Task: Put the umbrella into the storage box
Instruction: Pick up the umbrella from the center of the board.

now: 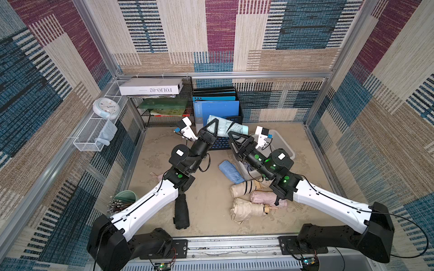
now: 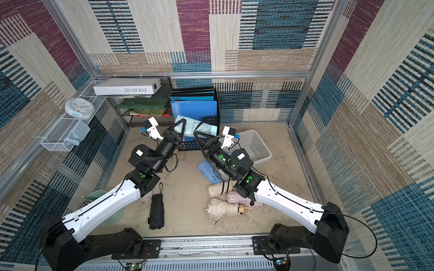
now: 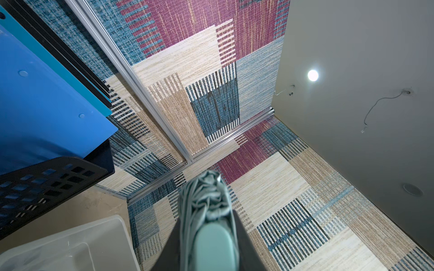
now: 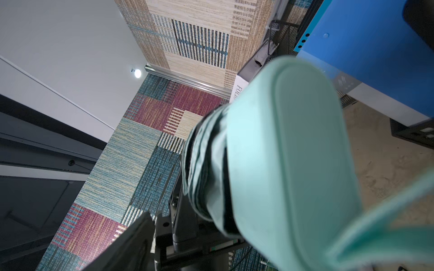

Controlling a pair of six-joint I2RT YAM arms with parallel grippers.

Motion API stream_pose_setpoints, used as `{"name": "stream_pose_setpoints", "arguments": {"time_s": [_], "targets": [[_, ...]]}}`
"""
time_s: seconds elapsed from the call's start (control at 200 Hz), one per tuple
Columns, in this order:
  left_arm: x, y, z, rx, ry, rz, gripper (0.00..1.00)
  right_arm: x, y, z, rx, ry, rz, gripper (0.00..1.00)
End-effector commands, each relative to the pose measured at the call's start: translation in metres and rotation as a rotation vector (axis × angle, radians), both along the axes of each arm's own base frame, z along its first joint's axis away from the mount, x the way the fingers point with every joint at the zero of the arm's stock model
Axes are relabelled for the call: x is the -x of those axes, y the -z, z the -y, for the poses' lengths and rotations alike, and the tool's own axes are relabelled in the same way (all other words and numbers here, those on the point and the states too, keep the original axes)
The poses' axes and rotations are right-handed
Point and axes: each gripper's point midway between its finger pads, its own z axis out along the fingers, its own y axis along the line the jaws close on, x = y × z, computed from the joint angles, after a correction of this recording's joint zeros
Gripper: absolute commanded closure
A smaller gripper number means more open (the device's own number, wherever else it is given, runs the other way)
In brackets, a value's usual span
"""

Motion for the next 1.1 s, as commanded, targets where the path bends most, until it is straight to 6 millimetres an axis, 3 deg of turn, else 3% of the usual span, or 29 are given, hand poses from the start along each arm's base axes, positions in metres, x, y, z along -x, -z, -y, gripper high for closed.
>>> {"name": "stream_pose_setpoints", "arguments": {"time_s": [0.0, 0.611, 1.092], "targets": [[0.015, -0.028, -0.001, 0.046, 0.029, 0.11, 1.0, -0.002, -0.025, 0.005, -0.105, 0.035, 0.045, 0.17], [0.027, -0.037, 0.002, 0.04, 0.048, 0.138, 1.0, -0.014, -0.051, -0.012, -0.223, 0.119, 0.069, 0.28], [0.031, -0.038, 0.008, 0.019, 0.042, 0.142, 0.99, -0.023, -0.041, -0.019, -0.23, 0.158, 0.008, 0.67]]}}
